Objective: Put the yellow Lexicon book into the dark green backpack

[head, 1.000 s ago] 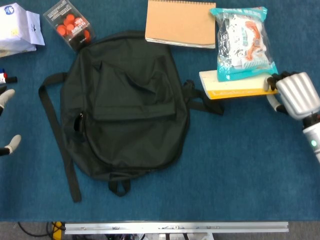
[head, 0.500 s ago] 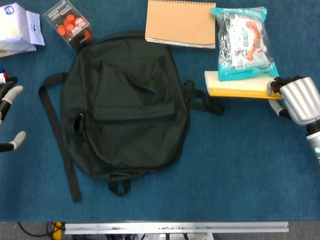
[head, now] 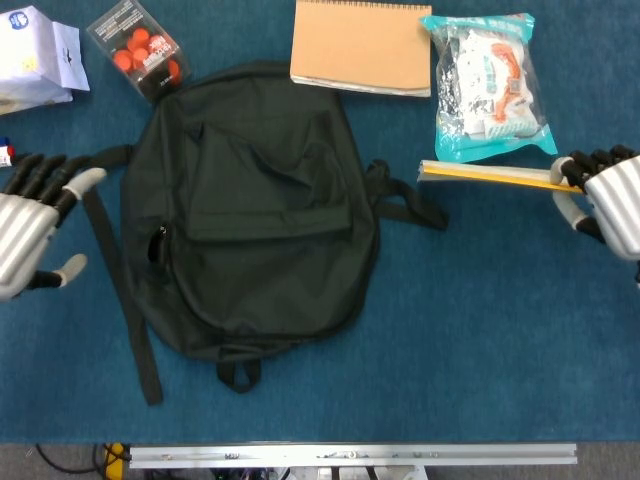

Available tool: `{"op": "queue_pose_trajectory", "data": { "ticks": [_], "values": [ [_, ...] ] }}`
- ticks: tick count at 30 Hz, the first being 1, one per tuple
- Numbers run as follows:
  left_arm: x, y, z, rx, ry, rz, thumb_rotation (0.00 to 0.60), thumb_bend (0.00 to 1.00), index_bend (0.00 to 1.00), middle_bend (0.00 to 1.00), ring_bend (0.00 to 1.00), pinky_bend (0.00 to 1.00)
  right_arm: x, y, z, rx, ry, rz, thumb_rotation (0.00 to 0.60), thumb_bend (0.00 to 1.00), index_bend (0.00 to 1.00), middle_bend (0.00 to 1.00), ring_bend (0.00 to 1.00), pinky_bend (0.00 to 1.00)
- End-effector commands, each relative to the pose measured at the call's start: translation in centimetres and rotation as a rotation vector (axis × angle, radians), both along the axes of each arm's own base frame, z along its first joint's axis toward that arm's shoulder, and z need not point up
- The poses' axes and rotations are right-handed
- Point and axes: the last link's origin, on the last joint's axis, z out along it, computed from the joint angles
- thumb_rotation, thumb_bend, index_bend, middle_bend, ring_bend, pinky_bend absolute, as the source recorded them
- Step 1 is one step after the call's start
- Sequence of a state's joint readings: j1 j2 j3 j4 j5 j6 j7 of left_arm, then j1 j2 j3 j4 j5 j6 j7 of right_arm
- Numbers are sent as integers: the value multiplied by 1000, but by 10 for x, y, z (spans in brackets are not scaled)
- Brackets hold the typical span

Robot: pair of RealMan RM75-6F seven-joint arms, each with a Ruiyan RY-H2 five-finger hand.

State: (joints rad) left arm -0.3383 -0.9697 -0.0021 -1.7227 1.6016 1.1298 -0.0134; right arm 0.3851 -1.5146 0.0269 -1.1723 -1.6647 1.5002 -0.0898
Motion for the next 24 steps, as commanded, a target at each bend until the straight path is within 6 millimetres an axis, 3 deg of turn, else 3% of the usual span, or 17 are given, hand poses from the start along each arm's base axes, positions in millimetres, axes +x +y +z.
{"op": "queue_pose_trajectory", "data": {
  "ticks": [1,11,18,24],
  "values": [
    [6,5,-6,-44,8,-36,518,250,100,62,66,48,6,4,12,-21,28,45,600,351,846,834,705,706],
    [25,17,-32,-167,13,-129,595,250,100,62,66,48,20,9,37,-100,116,173,600,350,850,844,714,710],
    [32,19,-48,-224,8,-169,600,250,99,62,64,48,25,11,48,-137,116,208,600,350,850,845,715,710],
    [35,9,-63,-287,3,-212,600,250,96,58,64,48,30,7,69,-205,114,216,600,350,850,845,715,710]
  ]
}}
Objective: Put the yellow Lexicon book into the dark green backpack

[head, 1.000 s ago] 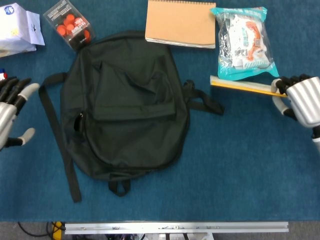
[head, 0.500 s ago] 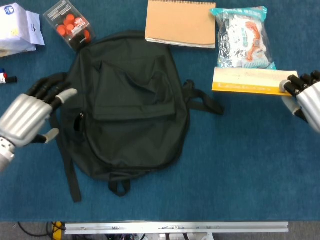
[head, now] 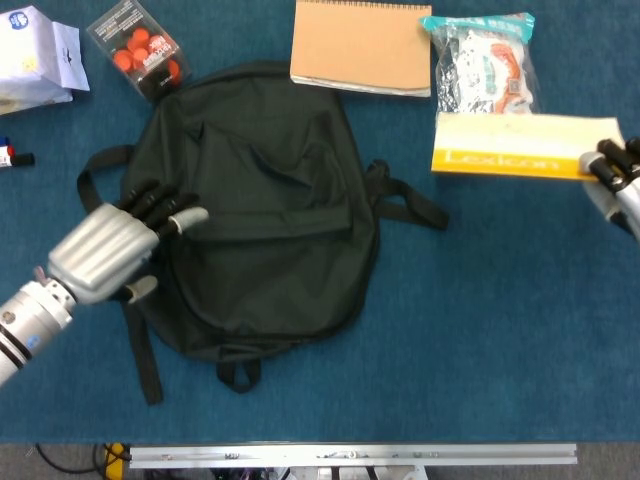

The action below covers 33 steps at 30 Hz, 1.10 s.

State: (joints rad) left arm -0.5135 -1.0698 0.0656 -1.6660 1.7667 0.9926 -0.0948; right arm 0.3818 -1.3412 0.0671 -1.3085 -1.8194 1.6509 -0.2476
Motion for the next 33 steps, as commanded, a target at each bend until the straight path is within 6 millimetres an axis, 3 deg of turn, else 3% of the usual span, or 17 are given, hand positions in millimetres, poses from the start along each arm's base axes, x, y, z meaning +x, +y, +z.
{"op": "queue_pose_trajectory", "data": {
  "ticks": [1,9,19,26,33],
  "values": [
    [3,-6,-10,-36,-2,-30,600,250,95,58,64,48,1,-2,10,-28,-8,-3,600,350,850,846,715,710],
    [5,-12,-40,-131,57,-131,600,250,93,52,63,48,2,2,23,-49,-23,-13,600,350,850,848,716,710],
    [-14,-15,-51,-151,73,-109,600,250,88,49,63,48,-1,9,22,-39,-34,-27,600,350,850,852,720,712],
    [-22,-21,-69,-180,23,-70,600,250,88,49,63,48,-2,11,23,-41,-48,-38,600,350,855,855,722,713],
    [-11,-22,-84,-203,-112,-41,600,250,88,49,63,48,-3,15,25,-49,-49,-48,600,350,858,857,725,716]
  ]
}}
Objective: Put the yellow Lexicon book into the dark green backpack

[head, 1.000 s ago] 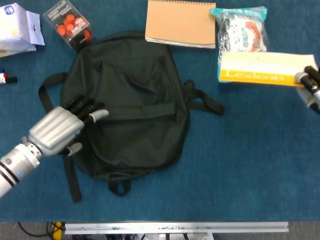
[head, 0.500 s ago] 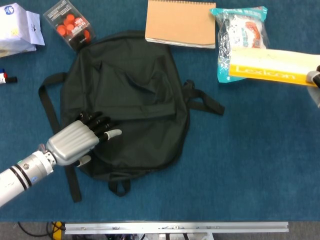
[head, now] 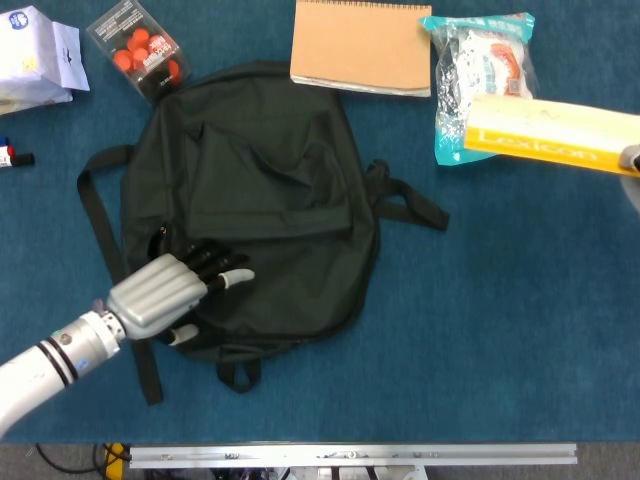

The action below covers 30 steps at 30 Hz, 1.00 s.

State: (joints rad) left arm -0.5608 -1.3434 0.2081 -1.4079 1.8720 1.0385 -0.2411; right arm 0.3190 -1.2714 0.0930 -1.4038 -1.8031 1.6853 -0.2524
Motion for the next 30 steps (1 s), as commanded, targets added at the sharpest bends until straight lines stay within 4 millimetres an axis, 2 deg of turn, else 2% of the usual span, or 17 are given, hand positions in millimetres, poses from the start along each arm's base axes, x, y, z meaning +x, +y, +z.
{"op": "queue_pose_trajectory", "data": {
  "ticks": [1,13,16,18,21,24,26,30],
  "values": [
    [9,1,-8,-8,-67,5,600,249,88,49,63,48,0,1,0,-2,-1,0,600,350,858,857,725,716],
    [37,19,-31,-13,-133,0,600,250,120,61,73,54,-5,5,4,-8,-16,-16,600,350,859,858,726,716],
    [40,23,-35,-2,-142,12,600,250,191,111,142,72,-6,5,5,-10,-21,-18,600,350,861,858,726,716],
    [43,25,-37,5,-164,38,600,250,268,201,251,133,-6,6,6,-10,-29,-19,600,351,861,859,726,716],
    [45,26,-37,15,-203,74,600,253,423,349,408,296,-7,6,7,-13,-33,-19,600,351,866,862,727,716],
    [47,27,-37,21,-239,108,600,268,525,428,495,398,-7,5,8,-16,-42,-21,600,353,867,862,728,717],
    [49,26,-38,23,-277,147,600,288,595,514,557,480,-7,5,10,-18,-52,-19,600,352,868,863,728,717],
    [59,26,-37,-12,-408,308,600,317,695,635,639,602,-6,5,13,-12,-75,-7,600,354,875,868,733,724]
  ]
}}
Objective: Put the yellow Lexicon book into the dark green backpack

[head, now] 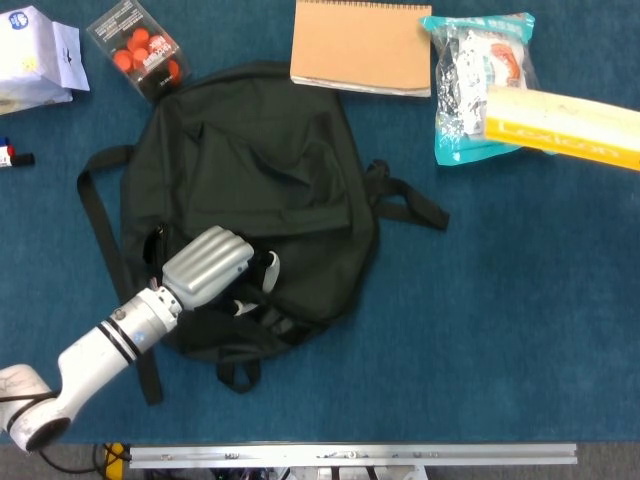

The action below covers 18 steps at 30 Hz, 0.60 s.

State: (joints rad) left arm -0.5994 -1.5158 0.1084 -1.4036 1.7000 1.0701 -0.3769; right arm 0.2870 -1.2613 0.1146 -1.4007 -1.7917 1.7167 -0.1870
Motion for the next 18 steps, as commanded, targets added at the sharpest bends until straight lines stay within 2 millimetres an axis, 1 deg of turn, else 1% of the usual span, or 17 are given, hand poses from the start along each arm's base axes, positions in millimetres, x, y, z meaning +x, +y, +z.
{"op": "queue_pose_trajectory", "data": {
  "ticks": [1,3,7,12,18],
  "values": [
    [11,2,2,-41,-133,146,600,319,704,647,645,615,2,1,2,6,-14,15,600,354,876,869,734,724],
    [18,7,6,-61,-194,213,600,319,709,656,649,623,5,3,2,29,-32,33,600,356,877,869,735,724],
    [31,18,15,-103,-252,288,600,319,696,657,644,625,16,11,1,88,-72,87,600,376,886,877,741,734],
    [44,32,24,-127,-294,351,600,319,681,656,638,626,30,27,-2,163,-107,177,600,386,888,878,742,737],
    [56,47,29,-167,-319,425,600,316,645,654,630,626,46,42,-10,253,-172,274,600,405,894,884,751,748]
  ]
}}
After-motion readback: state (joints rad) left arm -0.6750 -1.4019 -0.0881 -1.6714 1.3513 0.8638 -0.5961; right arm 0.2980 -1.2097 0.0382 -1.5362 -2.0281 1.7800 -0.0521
